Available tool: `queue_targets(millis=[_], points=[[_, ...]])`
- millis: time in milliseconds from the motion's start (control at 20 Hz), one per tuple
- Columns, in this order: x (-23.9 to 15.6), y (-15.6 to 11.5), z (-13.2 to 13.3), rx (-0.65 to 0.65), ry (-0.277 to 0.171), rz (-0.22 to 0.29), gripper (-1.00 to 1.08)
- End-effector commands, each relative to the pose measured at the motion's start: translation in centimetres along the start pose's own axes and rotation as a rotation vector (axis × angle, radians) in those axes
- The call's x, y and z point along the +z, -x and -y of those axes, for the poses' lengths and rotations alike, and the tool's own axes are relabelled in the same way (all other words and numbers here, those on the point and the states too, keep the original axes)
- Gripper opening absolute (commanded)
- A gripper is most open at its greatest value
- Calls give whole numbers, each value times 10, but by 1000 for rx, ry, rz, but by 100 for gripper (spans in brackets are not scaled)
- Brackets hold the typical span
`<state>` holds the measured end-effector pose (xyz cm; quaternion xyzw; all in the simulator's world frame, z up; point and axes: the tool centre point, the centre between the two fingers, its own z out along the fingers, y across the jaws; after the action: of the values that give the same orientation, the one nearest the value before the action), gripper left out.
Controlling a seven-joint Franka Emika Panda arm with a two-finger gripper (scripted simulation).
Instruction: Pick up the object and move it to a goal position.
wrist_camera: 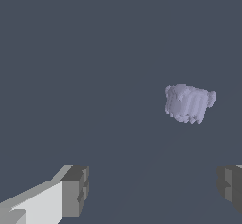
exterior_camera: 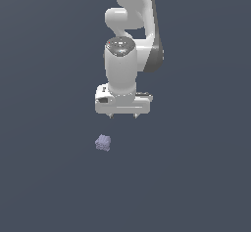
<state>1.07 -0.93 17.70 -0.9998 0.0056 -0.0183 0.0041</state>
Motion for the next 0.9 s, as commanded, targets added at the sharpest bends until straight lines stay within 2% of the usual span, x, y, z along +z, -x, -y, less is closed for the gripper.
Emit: queue_targets(millis=[0, 400, 850], points=[[0, 0, 0, 0, 0, 0, 100], [-12, 0, 23, -44, 12, -4, 100], [-10, -1, 21, -70, 13, -3, 100]])
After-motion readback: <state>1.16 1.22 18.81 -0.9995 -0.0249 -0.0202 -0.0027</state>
